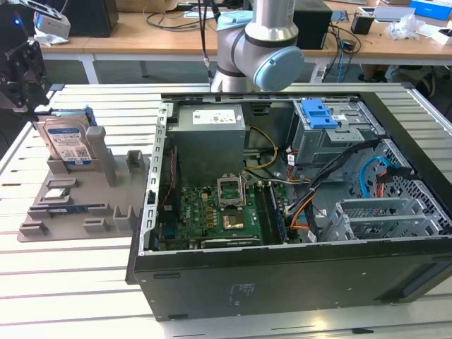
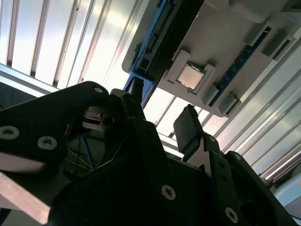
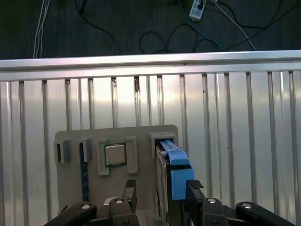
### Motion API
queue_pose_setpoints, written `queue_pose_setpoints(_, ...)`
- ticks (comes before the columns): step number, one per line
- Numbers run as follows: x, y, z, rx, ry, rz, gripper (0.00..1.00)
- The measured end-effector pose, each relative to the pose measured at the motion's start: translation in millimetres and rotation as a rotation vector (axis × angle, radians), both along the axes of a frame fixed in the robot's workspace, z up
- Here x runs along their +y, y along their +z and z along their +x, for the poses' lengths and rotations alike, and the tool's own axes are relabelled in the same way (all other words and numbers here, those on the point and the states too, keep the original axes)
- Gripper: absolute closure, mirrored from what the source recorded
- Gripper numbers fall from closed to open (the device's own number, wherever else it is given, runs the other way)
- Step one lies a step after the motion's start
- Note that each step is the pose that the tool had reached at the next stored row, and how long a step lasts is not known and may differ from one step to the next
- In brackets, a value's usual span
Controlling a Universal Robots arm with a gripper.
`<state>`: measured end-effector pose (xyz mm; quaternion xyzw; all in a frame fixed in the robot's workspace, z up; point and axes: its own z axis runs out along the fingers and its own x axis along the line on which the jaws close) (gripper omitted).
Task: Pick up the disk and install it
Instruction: 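Pick up the disk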
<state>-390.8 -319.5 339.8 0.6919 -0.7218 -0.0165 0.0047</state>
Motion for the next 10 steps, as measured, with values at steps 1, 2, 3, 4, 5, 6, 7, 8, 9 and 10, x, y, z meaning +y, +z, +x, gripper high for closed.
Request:
queue_pose_setpoints(1, 2.4, -0.4, 0.2, 0.0, 0.0, 0.0001, 0.46)
queue_pose_setpoints(2, 6.5, -1.3, 0.4, 0.0001, 0.0, 0.0, 0.46)
queue_pose_setpoints(3, 11.6, -3.6, 0.7, 0.0, 0.0, -0.0002, 0.46)
queue_pose_setpoints(4, 17.0, -9.2, 0.8, -0.0001, 0.0, -0.0014, 0.46)
queue_pose_setpoints(5, 18.3, -12.6, 0.8, 0.0, 0.0, -0.0015, 0.46)
queue_pose_setpoints(6, 18.4, -15.8, 0.9, -0.0001, 0.0, -0.0018, 0.46)
queue_pose_setpoints(7, 18.4, -17.4, 0.9, 0.0, 0.001, -0.0019, 0.46)
queue_pose_setpoints(8, 18.4, -19.5, 0.9, -0.0001, 0.002, -0.0019, 0.46)
queue_pose_setpoints(9, 18.5, -22.3, 0.9, 0.0, 0.006, -0.0019, 0.46)
queue_pose_setpoints(10, 18.5, -24.1, 0.8, 0.0001, 0.01, -0.002, 0.46)
